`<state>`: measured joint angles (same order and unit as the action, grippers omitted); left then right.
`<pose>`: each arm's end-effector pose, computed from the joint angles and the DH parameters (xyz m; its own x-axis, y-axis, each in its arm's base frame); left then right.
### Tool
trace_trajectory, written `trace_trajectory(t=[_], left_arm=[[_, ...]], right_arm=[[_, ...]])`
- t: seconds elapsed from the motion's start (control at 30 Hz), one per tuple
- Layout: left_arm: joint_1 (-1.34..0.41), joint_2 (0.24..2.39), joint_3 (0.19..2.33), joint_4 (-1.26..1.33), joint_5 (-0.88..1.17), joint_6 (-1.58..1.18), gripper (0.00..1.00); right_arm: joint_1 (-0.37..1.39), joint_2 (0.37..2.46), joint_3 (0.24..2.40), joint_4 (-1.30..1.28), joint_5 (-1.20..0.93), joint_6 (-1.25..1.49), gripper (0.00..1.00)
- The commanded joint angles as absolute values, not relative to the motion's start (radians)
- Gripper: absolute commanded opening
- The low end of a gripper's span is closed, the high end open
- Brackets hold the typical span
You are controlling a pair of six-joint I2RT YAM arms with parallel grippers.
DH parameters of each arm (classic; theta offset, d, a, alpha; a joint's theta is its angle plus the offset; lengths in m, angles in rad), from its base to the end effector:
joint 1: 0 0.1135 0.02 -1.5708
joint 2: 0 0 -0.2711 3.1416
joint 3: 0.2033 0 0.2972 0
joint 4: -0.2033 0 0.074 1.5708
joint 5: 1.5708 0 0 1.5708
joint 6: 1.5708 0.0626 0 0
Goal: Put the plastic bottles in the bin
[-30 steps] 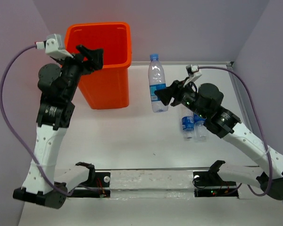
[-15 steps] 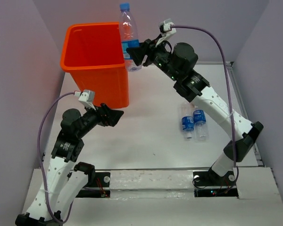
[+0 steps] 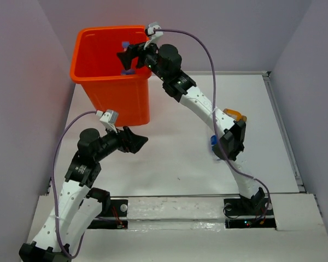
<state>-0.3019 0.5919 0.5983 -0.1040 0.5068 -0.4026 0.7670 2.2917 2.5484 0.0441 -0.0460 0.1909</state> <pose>0.1951 -0.0926 0.3141 -0.3682 -0.2441 -0.8971 0.6271 0.6472 -0.4335 0.4269 0.4154 0.4895 0.0719 0.3326 -0.9403 -0.7522 0.6372 0.1678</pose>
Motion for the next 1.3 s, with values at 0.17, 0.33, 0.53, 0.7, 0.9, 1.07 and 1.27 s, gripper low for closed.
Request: trace_trajectory(t=[0.17, 0.33, 0.53, 0.7, 0.9, 1.07, 1.27], left_arm=[[-0.408, 0.693, 0.598, 0.05, 0.522, -0.481, 0.99], [-0.797, 0.897, 0.693, 0.137, 0.196, -0.517, 0.99], [-0.975, 1.226, 0.871, 0.166, -0.039, -0.552, 0.99], [-1.022, 1.48, 1.024, 0.21, -0.1, -0.58, 0.99], [-1.022, 1.722, 1.221, 0.204, -0.077, -0.606, 0.99], [-1.02, 1.91, 1.403, 0.169, -0.041, -0.611, 0.99], [-1.02, 2.042, 1.554, 0.104, -0.124, -0.594, 0.99]], right_arm=[[0.758, 1.757, 2.095, 0.113, 0.052, 0.072, 0.98], [0.671, 1.36, 1.445, 0.147, 0.268, 0.113, 0.89], [0.362, 0.991, 1.014, 0.003, 0.227, 0.366, 0.86], [0.261, 0.884, 0.813, -0.106, 0.212, 0.432, 0.86], [0.213, 0.789, 0.672, -0.12, 0.147, 0.517, 0.86], [0.213, 0.634, 0.615, -0.173, 0.131, 0.534, 0.86], [0.213, 0.528, 0.634, -0.267, 0.097, 0.522, 0.86]])
